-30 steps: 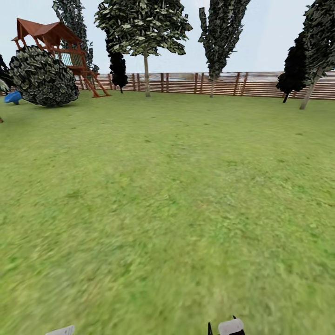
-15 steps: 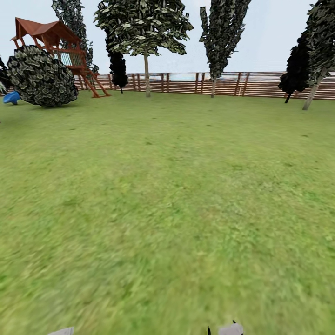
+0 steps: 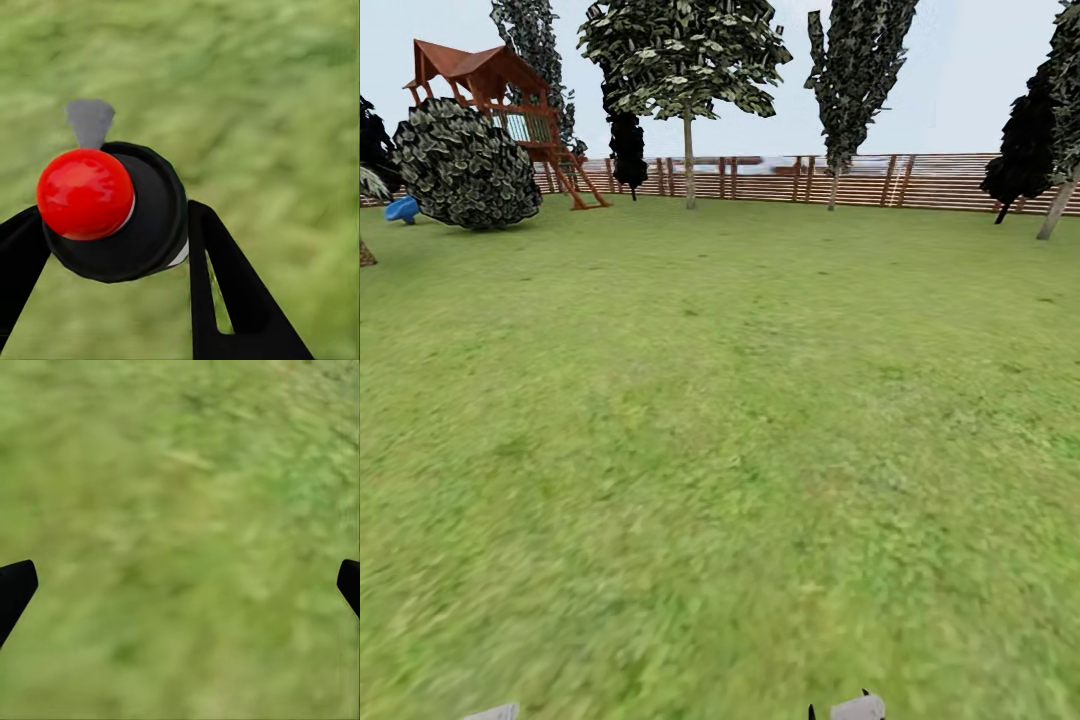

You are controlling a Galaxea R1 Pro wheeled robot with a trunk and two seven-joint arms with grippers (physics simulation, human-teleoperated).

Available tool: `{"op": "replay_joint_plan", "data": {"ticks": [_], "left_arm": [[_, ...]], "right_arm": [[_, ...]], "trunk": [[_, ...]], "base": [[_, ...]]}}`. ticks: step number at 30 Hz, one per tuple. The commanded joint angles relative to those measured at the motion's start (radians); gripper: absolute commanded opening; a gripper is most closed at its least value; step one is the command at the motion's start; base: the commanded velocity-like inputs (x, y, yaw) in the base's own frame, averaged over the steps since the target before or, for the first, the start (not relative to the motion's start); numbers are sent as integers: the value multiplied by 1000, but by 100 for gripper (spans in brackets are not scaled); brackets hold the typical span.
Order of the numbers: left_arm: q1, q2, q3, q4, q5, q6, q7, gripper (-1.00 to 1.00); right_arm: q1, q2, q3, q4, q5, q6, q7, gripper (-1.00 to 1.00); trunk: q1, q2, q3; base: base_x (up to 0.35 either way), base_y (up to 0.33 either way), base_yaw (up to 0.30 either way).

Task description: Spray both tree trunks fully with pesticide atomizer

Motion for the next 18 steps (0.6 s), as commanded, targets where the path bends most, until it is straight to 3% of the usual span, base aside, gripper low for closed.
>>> {"op": "replay_joint_plan", "data": {"ticks": [1,18], "left_arm": [[0,0,0,0,0,0,0,-100],[0,0,0,2,0,0,0,-100]], "right_arm": [[0,0,0,2,-1,1,0,100],[0,-1,-2,27,-2,5,6,100]], "trunk": [[0,0,0],[0,0,0]], "base": [[338,0,0],[338,0,0]]}}
